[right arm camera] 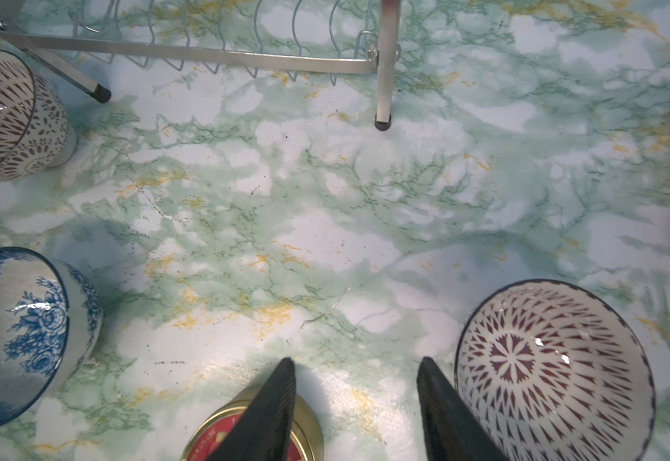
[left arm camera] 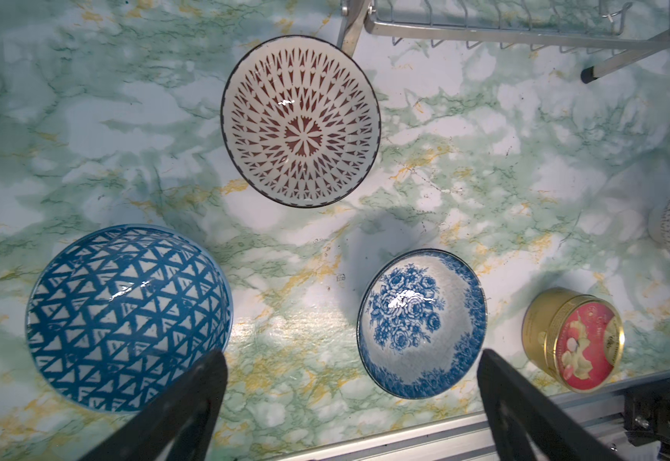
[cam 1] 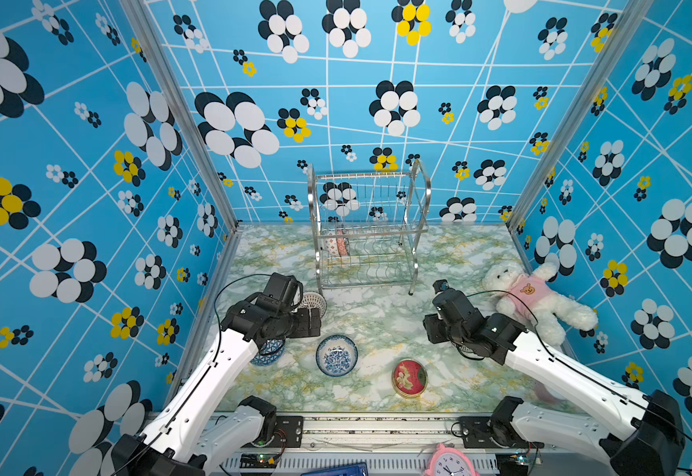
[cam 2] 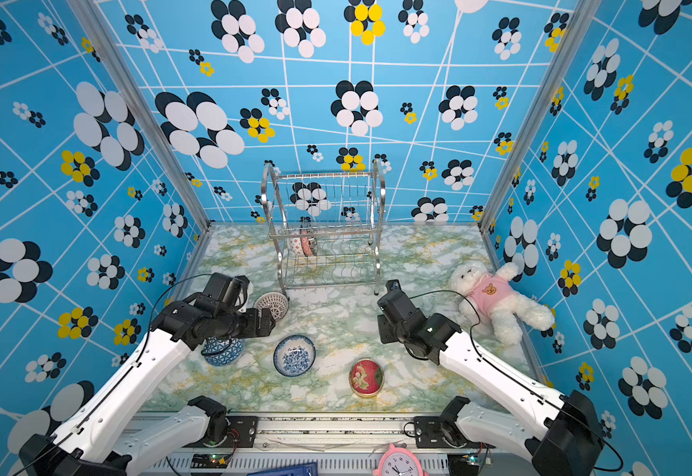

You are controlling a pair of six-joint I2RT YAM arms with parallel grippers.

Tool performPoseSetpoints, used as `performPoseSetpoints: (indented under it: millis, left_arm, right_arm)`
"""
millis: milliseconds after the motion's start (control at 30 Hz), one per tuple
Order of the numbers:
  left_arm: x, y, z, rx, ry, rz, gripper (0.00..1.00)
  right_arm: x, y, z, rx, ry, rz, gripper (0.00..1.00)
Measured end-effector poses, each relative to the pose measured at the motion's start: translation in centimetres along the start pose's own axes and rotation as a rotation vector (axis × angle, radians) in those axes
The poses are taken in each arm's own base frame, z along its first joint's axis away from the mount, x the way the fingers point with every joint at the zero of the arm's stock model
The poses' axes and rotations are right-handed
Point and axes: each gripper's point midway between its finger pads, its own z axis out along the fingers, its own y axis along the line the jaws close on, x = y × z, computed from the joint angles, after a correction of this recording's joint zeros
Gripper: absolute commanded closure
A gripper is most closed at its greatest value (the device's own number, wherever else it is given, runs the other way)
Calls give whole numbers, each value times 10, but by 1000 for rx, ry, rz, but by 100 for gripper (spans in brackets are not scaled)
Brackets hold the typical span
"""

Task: Load bowls into a dish rack
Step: Pick up the bowl from the middle-right of the table.

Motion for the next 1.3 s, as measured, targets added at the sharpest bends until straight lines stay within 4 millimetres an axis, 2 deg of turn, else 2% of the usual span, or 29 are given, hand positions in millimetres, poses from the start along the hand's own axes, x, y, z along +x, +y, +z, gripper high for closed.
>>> performPoseSetpoints:
  millis: [267,400,967,1300]
  left_arm:
    - [-2,-17,-8,76,7,8,1]
    - [1,-34,-12,151,16,61,1]
    - [10,-111,-29,494,-11,385,1]
    - [10,-150,-41,616,-45,592,1]
  right_arm:
    - [24,-28,-12,133,111,26,49]
    - [35,-37,-13,182,154,42,49]
    - [58,-42,12,259,264,41,51]
    - [71,-51,29,301,334,50,59]
